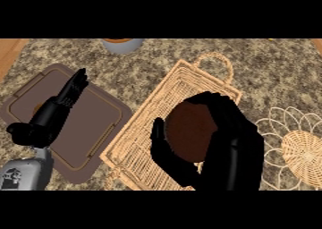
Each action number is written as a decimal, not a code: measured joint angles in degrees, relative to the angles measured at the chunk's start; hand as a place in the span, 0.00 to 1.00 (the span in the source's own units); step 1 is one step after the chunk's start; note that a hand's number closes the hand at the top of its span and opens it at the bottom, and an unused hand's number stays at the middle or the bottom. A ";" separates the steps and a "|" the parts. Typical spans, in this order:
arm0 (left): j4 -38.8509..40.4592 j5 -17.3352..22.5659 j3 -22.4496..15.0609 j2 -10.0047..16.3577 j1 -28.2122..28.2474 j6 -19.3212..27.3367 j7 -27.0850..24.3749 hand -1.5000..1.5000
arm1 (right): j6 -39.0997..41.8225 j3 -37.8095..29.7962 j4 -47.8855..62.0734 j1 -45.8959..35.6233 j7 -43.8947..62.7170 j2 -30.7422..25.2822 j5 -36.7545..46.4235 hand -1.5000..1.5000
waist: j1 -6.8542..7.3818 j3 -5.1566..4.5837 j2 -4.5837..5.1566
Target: Pick the cupcake from the placemat and place it in the basket
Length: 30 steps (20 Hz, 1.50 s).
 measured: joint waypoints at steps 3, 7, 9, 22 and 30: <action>1.51 -0.72 -0.15 -0.41 -0.54 0.52 -0.87 0.50 | -0.18 -2.42 3.50 -3.58 -0.27 0.04 -1.07 1.00 | -0.42 0.06 0.00; 1.29 -1.40 -0.44 -0.94 0.38 1.11 -1.43 0.50 | -1.46 -4.70 8.51 -6.20 -1.76 0.11 -0.60 1.00 | -0.65 0.11 -0.05; 0.72 -0.85 -0.03 -0.69 -0.02 0.80 -0.57 0.50 | -2.73 -5.43 11.09 -6.46 -2.72 0.14 0.10 1.00 | -0.73 0.13 -0.06; 0.59 -0.67 0.89 -0.22 1.14 0.05 -1.59 0.50 | -11.46 -13.42 13.88 -6.50 -7.85 0.37 -1.69 0.00 | -1.15 0.17 -0.09; 0.18 -1.18 0.35 -1.02 0.84 0.53 -0.57 0.50 | -15.69 -16.47 9.68 -7.14 -9.39 0.44 -6.15 0.00 | -1.36 0.18 -0.15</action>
